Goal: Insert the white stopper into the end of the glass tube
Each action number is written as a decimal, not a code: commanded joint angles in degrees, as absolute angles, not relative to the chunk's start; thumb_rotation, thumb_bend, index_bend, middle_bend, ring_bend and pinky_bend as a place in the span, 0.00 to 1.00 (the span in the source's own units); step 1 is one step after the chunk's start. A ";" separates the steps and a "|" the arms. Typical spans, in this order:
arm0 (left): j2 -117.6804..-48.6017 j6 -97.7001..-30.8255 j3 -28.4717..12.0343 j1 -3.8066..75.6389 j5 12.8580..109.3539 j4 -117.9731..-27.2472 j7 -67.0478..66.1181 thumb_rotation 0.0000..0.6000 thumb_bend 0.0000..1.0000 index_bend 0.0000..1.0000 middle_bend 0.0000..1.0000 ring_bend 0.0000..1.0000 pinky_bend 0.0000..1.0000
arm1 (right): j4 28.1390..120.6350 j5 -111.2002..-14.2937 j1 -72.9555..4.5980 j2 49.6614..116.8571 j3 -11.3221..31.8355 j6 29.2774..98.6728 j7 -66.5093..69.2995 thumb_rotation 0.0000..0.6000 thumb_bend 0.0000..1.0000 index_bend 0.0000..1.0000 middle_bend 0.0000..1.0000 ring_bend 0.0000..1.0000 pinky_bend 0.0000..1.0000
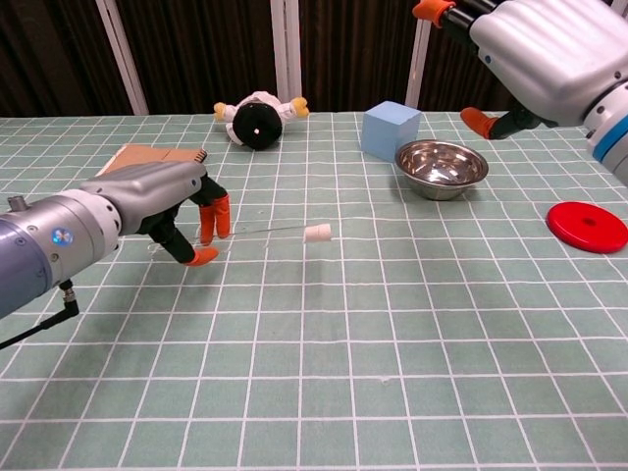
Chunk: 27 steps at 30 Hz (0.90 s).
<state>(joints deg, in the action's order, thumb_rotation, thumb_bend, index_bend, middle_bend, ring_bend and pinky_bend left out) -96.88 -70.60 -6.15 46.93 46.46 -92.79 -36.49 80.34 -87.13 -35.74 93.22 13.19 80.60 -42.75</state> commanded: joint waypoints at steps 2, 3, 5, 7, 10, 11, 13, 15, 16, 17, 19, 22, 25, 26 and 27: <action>-96.62 -69.45 -5.39 46.39 46.91 -91.84 -37.30 1.00 0.68 0.54 0.53 0.17 0.14 | 80.67 -87.08 -35.50 92.99 13.04 80.61 -42.52 1.00 0.40 0.00 0.00 0.00 0.00; -96.60 -69.31 -5.32 46.32 46.92 -91.75 -37.46 1.00 0.68 0.54 0.53 0.17 0.14 | 80.74 -87.04 -35.44 92.96 13.02 80.61 -42.38 1.00 0.40 0.00 0.00 0.00 0.00; -96.51 -68.87 -5.11 46.16 46.78 -91.48 -38.10 1.00 0.68 0.53 0.52 0.17 0.14 | 80.91 -86.95 -35.28 92.83 13.01 80.66 -42.21 1.00 0.40 0.00 0.00 0.00 0.00; -96.50 -68.57 -5.06 46.01 46.72 -91.33 -38.56 1.00 0.68 0.53 0.52 0.17 0.14 | 81.09 -86.96 -35.18 92.68 13.01 80.72 -42.20 1.00 0.40 0.00 0.00 0.00 0.00; -96.46 -68.31 -5.03 45.78 46.62 -91.27 -39.30 1.00 0.67 0.50 0.50 0.17 0.13 | 81.40 -87.12 -35.05 92.36 12.92 80.78 -42.25 1.00 0.40 0.00 0.00 0.00 0.00; -96.41 -68.20 -5.06 45.72 46.42 -91.36 -39.62 1.00 0.65 0.49 0.48 0.17 0.12 | 81.53 -87.13 -34.99 92.24 12.91 80.79 -42.29 1.00 0.41 0.00 0.00 0.00 0.00; -96.23 -68.02 -5.14 45.63 45.83 -91.68 -40.41 1.00 0.60 0.47 0.46 0.17 0.12 | 81.79 -87.16 -34.87 92.05 12.89 80.85 -42.28 1.00 0.40 0.00 0.00 0.00 0.00; -96.03 -68.04 -5.28 45.57 45.30 -92.08 -41.23 1.00 0.57 0.45 0.44 0.16 0.11 | 82.00 -87.17 -34.71 91.89 12.79 80.90 -42.13 1.00 0.40 0.00 0.00 0.00 0.00; -95.90 -68.10 -5.36 45.52 45.19 -92.26 -41.52 1.00 0.57 0.45 0.43 0.16 0.11 | 82.13 -87.21 -34.59 91.80 12.71 80.96 -42.07 1.00 0.40 0.00 0.00 0.00 0.00; -95.77 -68.13 -5.47 45.45 45.11 -92.46 -41.67 1.00 0.56 0.43 0.42 0.16 0.10 | 82.23 -87.28 -34.49 91.69 12.62 81.03 -42.02 1.00 0.40 0.00 0.00 0.00 0.00; -95.46 -68.28 -5.77 45.28 44.86 -92.85 -41.89 1.00 0.53 0.40 0.39 0.14 0.09 | 82.44 -87.36 -34.22 91.50 12.44 81.19 -41.85 1.00 0.41 0.00 0.00 0.00 0.00; -94.58 -68.61 -6.16 45.04 43.96 -93.75 -42.80 1.00 0.48 0.33 0.35 0.13 0.08 | 82.77 -87.39 -33.56 91.08 11.97 81.46 -41.80 1.00 0.40 0.00 0.00 0.00 0.00; -93.46 -68.96 -6.69 44.58 43.13 -95.19 -42.83 1.00 0.44 0.29 0.30 0.10 0.06 | 83.29 -87.35 -32.85 90.49 11.57 81.78 -41.65 1.00 0.40 0.00 0.00 0.00 0.00; -93.12 -69.13 -6.83 44.41 43.04 -95.54 -42.69 1.00 0.43 0.28 0.29 0.09 0.05 | 83.45 -87.36 -32.67 90.30 11.48 81.88 -41.53 1.00 0.40 0.00 0.00 0.00 0.00; -91.93 -70.13 -7.49 43.54 42.57 -96.61 -41.61 1.00 0.42 0.27 0.28 0.09 0.04 | 84.24 -86.97 -31.64 89.53 11.23 82.61 -40.70 1.00 0.40 0.00 0.00 0.00 0.00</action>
<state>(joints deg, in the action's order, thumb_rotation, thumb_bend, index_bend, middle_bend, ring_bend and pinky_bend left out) -93.02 -69.12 -6.75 44.40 43.17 -95.62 -42.60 83.56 -87.35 -32.52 90.18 11.45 81.91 -41.44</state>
